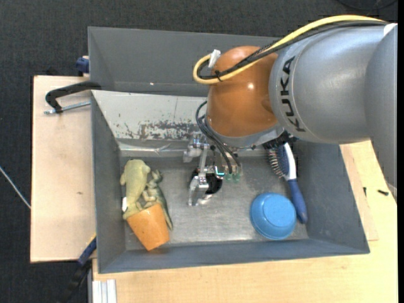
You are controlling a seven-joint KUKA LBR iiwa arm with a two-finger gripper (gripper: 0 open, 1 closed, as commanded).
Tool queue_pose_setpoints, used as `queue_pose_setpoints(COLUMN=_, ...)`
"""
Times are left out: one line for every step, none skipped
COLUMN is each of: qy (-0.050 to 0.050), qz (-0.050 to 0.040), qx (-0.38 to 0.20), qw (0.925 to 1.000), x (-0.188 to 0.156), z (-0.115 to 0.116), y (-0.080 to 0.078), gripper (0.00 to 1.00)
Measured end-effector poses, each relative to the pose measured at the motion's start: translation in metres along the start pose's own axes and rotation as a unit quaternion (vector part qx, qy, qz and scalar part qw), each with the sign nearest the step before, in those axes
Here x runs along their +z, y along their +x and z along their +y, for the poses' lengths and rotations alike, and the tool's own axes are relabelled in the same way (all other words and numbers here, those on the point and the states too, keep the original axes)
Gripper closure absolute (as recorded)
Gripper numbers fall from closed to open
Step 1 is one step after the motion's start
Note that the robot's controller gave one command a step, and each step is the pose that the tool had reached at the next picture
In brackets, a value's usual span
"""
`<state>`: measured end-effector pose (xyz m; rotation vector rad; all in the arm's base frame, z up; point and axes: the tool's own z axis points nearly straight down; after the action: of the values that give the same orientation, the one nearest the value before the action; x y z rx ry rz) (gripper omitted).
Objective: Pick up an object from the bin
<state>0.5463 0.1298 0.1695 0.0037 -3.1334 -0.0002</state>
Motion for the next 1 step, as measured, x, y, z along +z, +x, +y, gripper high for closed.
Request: queue_pose_setpoints(qy=0.000, qz=-0.0070, qx=-0.164, qw=0.9865, x=0.0963, z=-0.0607, y=-0.0219, gripper=0.00)
